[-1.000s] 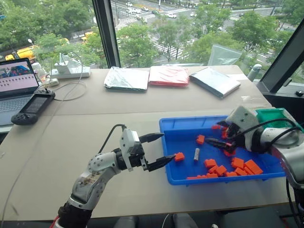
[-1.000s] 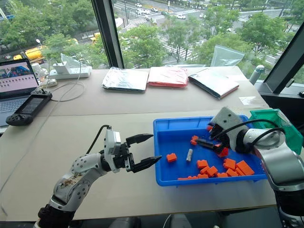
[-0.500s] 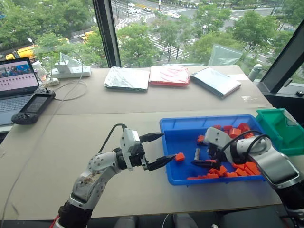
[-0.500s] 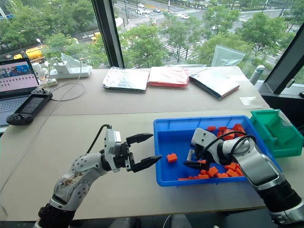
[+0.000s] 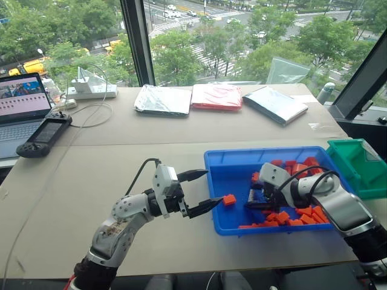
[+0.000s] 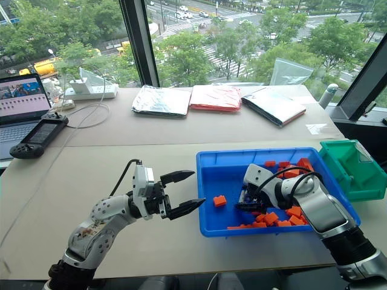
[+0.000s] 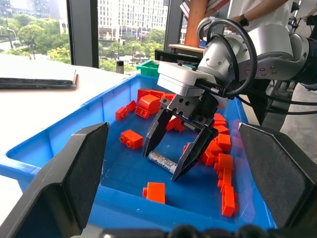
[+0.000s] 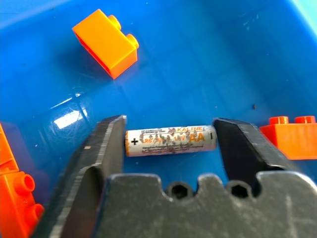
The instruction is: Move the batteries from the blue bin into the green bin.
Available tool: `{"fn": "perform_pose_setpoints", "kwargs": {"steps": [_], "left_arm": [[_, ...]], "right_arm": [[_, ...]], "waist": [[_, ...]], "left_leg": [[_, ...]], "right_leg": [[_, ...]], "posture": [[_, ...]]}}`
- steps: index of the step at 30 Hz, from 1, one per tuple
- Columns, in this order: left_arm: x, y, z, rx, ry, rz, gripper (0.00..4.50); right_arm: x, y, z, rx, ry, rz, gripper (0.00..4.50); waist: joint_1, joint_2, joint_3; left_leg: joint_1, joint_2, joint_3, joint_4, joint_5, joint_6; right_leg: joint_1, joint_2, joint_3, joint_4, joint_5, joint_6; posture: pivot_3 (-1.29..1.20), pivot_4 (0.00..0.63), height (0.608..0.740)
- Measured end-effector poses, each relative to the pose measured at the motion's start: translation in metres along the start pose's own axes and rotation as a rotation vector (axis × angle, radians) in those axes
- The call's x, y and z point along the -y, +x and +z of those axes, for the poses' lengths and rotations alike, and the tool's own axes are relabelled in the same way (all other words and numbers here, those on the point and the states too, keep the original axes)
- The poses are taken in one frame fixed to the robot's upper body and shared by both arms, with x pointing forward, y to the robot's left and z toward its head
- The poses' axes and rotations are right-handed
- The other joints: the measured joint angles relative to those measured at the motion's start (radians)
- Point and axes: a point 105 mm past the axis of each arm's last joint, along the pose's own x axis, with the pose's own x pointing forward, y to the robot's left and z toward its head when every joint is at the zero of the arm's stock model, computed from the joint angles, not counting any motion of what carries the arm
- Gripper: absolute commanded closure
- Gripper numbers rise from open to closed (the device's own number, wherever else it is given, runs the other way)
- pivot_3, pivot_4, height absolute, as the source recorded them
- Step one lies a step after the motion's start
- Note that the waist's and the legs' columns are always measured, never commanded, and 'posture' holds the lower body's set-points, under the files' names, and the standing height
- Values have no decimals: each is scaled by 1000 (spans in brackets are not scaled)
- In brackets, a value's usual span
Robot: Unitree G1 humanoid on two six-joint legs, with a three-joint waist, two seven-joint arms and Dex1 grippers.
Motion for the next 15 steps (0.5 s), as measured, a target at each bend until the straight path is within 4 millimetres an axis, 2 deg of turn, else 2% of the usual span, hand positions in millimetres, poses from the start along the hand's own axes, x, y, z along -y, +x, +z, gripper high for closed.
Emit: {"fn": "perform_pose_setpoints", "kwargs": {"steps": [5, 7, 10, 11, 13, 15], "left_arm": [[0, 0, 0, -2, 1, -1, 0], [0, -1, 0, -4, 2, -2, 0], [0, -1, 0, -5, 3, -5, 0], [0, 0, 0, -5, 3, -5, 0], [0, -1, 0, -6, 4, -4, 0], [0, -1, -1, -8, 6, -4, 0]], "right_arm": [[26, -26, 18, 110, 45, -155, 2021], [50, -42, 28, 176, 72, -289, 2021], [101, -80, 39, 264, 122, -606, 2021], [116, -94, 37, 258, 138, -717, 2021], [135, -114, 24, 214, 174, -874, 2021], [148, -128, -1, 130, 247, -1021, 2021]], "waist": [[0, 0, 0], [-1, 0, 0], [-2, 0, 0], [-1, 0, 0], [5, 0, 0], [6, 0, 0]], "left_leg": [[0, 0, 0, 0, 0, 0], [0, 0, 0, 0, 0, 0], [0, 0, 1, 0, 0, 0], [0, 0, 1, 0, 0, 0], [-1, -1, 1, -1, 0, 0], [-2, -1, 2, -1, 0, 0]], "right_leg": [[0, 0, 0, 0, 0, 0], [0, 0, 0, 0, 0, 0], [-1, 0, 0, 1, 0, 0], [-1, 0, 0, 1, 0, 0], [-1, 0, -1, 0, 0, 0], [-1, -1, 0, 0, 0, 0]], "posture": [[0, 150, 740], [0, 150, 740], [0, 150, 740], [0, 150, 740], [0, 150, 740], [0, 150, 740]]}}
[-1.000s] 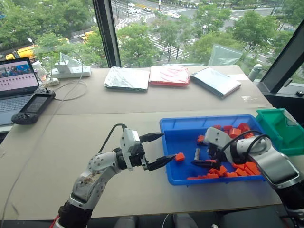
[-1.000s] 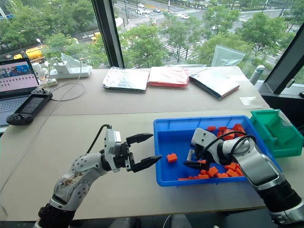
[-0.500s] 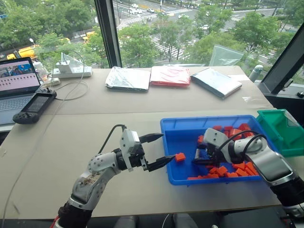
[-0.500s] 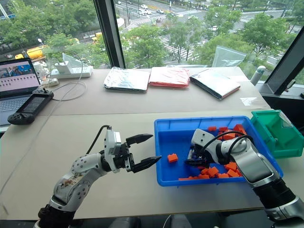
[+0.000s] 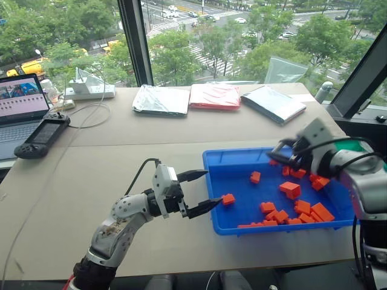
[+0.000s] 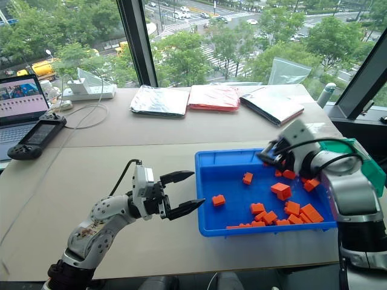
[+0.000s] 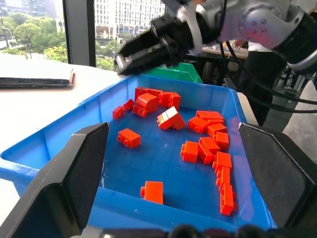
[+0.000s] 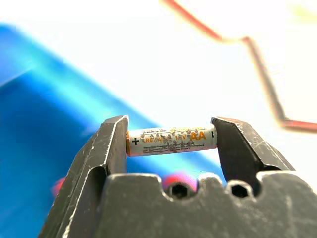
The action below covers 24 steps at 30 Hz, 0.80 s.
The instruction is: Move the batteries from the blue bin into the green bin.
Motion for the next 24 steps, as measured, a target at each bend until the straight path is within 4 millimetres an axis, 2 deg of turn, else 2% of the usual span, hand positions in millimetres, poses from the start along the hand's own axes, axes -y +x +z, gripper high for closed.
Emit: {"fn": "perform_pose_setpoints", "kwargs": {"steps": [3, 6, 10, 11, 12, 15, 20, 24], "left_arm": [[0, 0, 0, -1, 1, 0, 0], [0, 1, 0, 1, 1, 0, 0], [0, 1, 0, 2, 1, 0, 0], [0, 1, 0, 2, 1, 0, 0], [0, 1, 0, 2, 1, 0, 0], [0, 1, 0, 2, 1, 1, 0], [0, 1, 0, 1, 1, 4, 0], [-1, 1, 0, 0, 2, 6, 0]], "right_arm": [[22, 0, -24, -98, 33, -181, 2021], [49, -9, -51, -217, 69, -392, 2021], [46, -12, -68, -279, 91, -444, 2021], [43, -11, -71, -290, 109, -445, 1521], [42, -11, -73, -294, 117, -446, 1020], [44, -13, -72, -279, 162, -466, 107], [54, -16, -59, -216, 220, -519, 9], [61, -16, -31, -74, 266, -510, 9]], "waist": [[-4, 0, 0], [-6, 1, 0], [-15, 1, 0], [-16, 1, -1], [-16, 2, -1], [-14, 2, -1], [-13, 2, -1], [-15, 2, -1]], "left_leg": [[-1, 0, 0, 0, 0, 0], [-1, 0, 1, 0, 0, 0], [0, 0, 1, 0, 0, 0], [1, 0, 1, 0, 0, 0], [1, 0, 1, 0, 0, 0], [1, 0, 1, 0, 0, 0], [1, 0, 1, 0, 0, 0], [1, 0, 1, 0, 0, 0]], "right_leg": [[-1, 0, 1, 0, 0, 0], [-1, 0, 1, 0, 0, 0], [0, 1, 2, 0, 0, 0], [0, 1, 2, 1, 0, 0], [0, 1, 2, 1, 0, 0], [0, 1, 2, 1, 0, 0], [0, 1, 2, 1, 0, 0], [0, 1, 2, 0, 0, 0]], "posture": [[0, 150, 740], [0, 150, 740], [0, 150, 740], [0, 150, 740], [0, 150, 740], [0, 150, 740], [0, 150, 740], [0, 150, 740]]}}
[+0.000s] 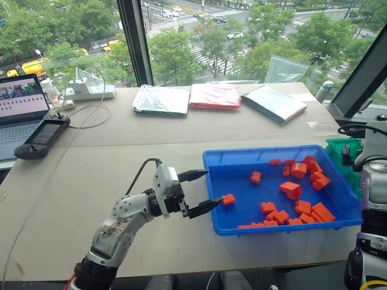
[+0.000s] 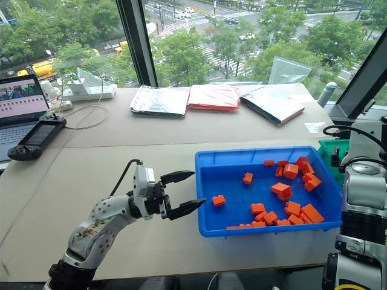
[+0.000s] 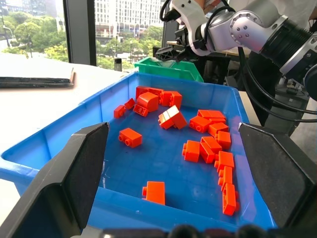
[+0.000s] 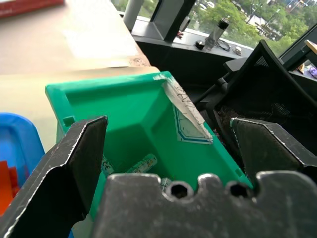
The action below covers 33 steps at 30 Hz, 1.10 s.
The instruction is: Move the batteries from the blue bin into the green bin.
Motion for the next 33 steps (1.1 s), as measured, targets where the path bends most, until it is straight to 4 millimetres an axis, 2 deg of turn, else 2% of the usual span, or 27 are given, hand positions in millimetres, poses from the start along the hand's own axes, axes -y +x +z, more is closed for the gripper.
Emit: {"fn": "perform_pose_setpoints", "kwargs": {"steps": [2, 5, 7, 8, 10, 11, 16, 25, 29, 33], "left_arm": [[0, 0, 0, 0, 0, 0, 0], [0, 0, 1, 1, 2, -1, 0], [-1, 0, 1, 1, 7, 1, 0], [-2, -1, 1, -4, 8, 4, 0], [-2, -1, 1, -5, 8, 5, 0], [-2, -1, 1, -4, 8, 3, 0], [-2, -1, 1, -6, 10, 0, 0], [-1, -1, 1, -6, 10, -7, 0], [-1, -1, 1, -6, 11, -9, 0], [-1, 0, 3, -5, 15, -11, 0]], "right_arm": [[-17, -4, 18, 68, 43, 127, 9], [-63, -29, 38, 163, 55, 478, 9], [-89, -62, 23, 154, -81, 735, 9], [-102, -81, 10, 125, -144, 873, 9], [-115, -108, -18, 43, -207, 1064, 9], [-113, -117, -28, 4, -232, 1124, 9], [-103, -137, -44, -29, -326, 1241, 9], [-108, -142, -42, 24, -275, 1264, 9], [-106, -153, -48, 6, -253, 1320, 9], [-102, -151, -45, 29, -256, 1296, 9]], "waist": [[-4, 0, 0], [-7, 0, 0], [3, 0, 0], [9, 0, 0], [13, 0, 0], [12, 0, 0], [11, -1, 1], [8, -1, 1], [14, -1, 1], [12, -1, 1]], "left_leg": [[0, 1, 0, 0, 0, 0], [1, 1, -1, -1, 0, 0], [0, 1, -3, -1, 0, 0], [-1, 2, -3, -1, -1, 1], [-3, 1, -4, 1, -1, 1], [-3, -1, -3, 1, -1, 1], [0, 1, -3, 2, -1, 1], [2, 1, -2, 2, 0, 1], [1, 1, -2, 2, 0, 1], [2, 1, -2, 2, 0, 1]], "right_leg": [[0, 1, 0, 0, 0, 0], [1, 1, -1, 0, 0, 0], [2, 1, -3, -1, 0, 0], [2, 0, -3, -2, 0, 0], [1, -2, -2, -3, 0, 1], [1, -3, -2, -3, 0, 2], [3, 0, -2, -2, 1, 2], [3, 1, -1, -1, 1, 1], [2, 0, -1, -1, 1, 1], [3, 0, -1, -1, 1, 1]], "posture": [[0, 150, 740], [0, 150, 740], [0, 150, 740], [0, 150, 740], [0, 150, 740], [0, 150, 740], [0, 150, 740], [0, 150, 740], [0, 150, 740], [0, 150, 740]]}}
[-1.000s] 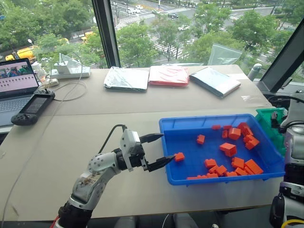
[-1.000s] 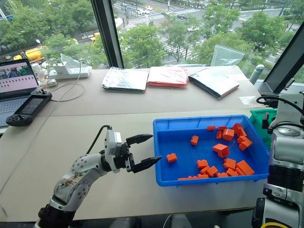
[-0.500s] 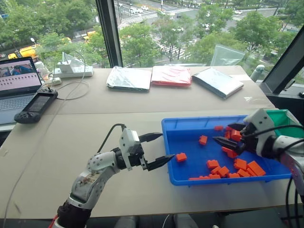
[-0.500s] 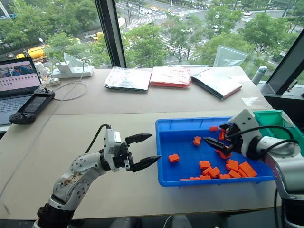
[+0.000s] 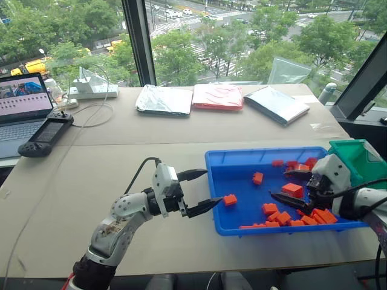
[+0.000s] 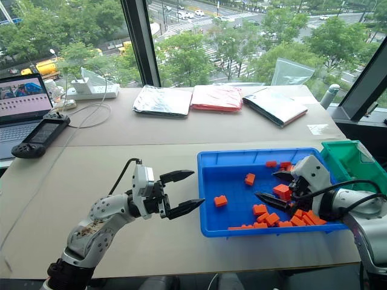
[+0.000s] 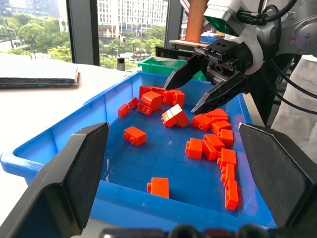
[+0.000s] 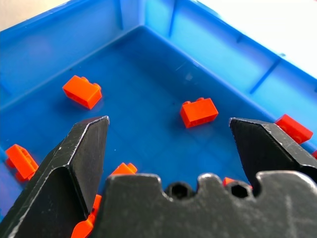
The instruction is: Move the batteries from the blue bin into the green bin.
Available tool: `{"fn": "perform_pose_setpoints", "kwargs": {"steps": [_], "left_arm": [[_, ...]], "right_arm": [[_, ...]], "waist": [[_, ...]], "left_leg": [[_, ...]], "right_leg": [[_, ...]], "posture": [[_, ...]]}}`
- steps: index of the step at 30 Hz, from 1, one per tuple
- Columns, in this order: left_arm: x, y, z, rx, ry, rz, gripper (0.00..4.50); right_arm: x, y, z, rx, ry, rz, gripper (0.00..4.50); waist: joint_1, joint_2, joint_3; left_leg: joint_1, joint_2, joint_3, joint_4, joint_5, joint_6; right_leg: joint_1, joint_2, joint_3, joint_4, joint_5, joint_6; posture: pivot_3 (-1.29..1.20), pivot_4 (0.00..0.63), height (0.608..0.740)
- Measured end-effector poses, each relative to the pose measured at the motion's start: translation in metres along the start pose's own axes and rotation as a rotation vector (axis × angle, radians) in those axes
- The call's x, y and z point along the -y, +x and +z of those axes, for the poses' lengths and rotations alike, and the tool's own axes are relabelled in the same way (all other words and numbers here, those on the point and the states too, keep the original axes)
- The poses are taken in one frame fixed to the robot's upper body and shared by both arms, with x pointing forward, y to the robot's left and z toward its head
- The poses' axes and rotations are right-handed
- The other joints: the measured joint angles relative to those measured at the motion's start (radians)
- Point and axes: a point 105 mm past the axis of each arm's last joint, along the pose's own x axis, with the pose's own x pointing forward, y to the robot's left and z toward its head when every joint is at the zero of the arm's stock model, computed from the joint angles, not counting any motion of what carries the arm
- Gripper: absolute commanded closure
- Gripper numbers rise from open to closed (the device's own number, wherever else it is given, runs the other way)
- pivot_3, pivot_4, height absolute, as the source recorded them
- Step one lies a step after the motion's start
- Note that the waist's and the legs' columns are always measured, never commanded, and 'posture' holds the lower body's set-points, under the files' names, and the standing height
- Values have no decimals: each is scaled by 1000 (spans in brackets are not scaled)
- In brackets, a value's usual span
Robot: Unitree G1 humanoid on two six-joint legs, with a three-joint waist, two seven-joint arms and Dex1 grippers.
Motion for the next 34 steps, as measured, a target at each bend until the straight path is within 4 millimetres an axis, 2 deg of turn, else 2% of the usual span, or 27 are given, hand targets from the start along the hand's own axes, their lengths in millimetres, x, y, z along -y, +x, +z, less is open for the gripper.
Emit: {"fn": "perform_pose_setpoints", "kwargs": {"steps": [6, 10, 13, 16, 18, 20, 22, 24, 27, 34], "left_arm": [[-6, 3, 0, 7, 8, 51, 0], [-28, -1, -5, -8, 16, 217, 0], [-54, 0, -11, -51, 37, 428, 0], [-80, -2, -12, -26, -39, 688, 0], [-93, -7, -8, -8, -38, 835, 0], [-113, -20, -9, -19, -30, 1029, 0], [-124, -30, -9, -20, -38, 1159, 0], [-127, -37, -11, -22, -45, 1222, 0], [-128, -38, -15, -34, -52, 1236, 0], [-130, -43, -13, -48, -15, 1252, 0]], "right_arm": [[9, -1, 7, 62, 4, -83, 9], [30, -1, 24, 166, 12, -258, 9], [55, 6, 36, 227, 17, -513, 9], [71, 6, 22, 176, 12, -793, 9], [69, 7, 8, 106, -34, -887, 9], [67, 11, 0, 105, 32, -964, 9], [66, 17, -2, 99, 68, -991, 9], [69, 16, 7, 113, 38, -1021, 9], [69, 15, 12, 121, 12, -1043, 9], [66, 22, 3, 99, 18, -1026, 9]], "waist": [[-2, 0, 0], [-5, 0, 0], [-3, 0, 0], [9, -1, 0], [15, -1, 0], [13, -1, -1], [10, -1, -1], [10, -1, -1], [13, -1, -1], [6, -1, -1]], "left_leg": [[0, 0, 0, 0, 0, 0], [1, 0, 0, 0, 0, 0], [1, -1, -1, 0, 1, -1], [-2, -2, -2, 0, 1, -2], [-5, -4, -2, -1, 1, -2], [-6, -4, -1, -1, 1, -2], [-9, -4, -1, -1, 2, -4], [-10, -5, -1, -1, 2, -4], [-10, -4, -1, -1, 3, -4], [-11, -4, -1, -1, 3, -5]], "right_leg": [[0, 0, 0, 0, 0, 0], [0, 0, 0, 0, 0, 0], [0, 0, 0, 2, 0, 0], [-2, -1, 0, 2, 0, 0], [-5, -2, -1, 2, 0, 0], [-8, -3, 0, 2, 0, 0], [-11, -3, 1, 3, 1, 0], [-13, -3, 1, 5, 1, 0], [-14, -2, 0, 5, 1, 0], [-15, -2, 0, 5, 1, -1]], "posture": [[0, 150, 740], [0, 150, 740], [0, 150, 740], [0, 150, 740], [0, 150, 740], [0, 150, 740], [0, 150, 740], [0, 150, 740], [0, 150, 740], [0, 150, 740]]}}
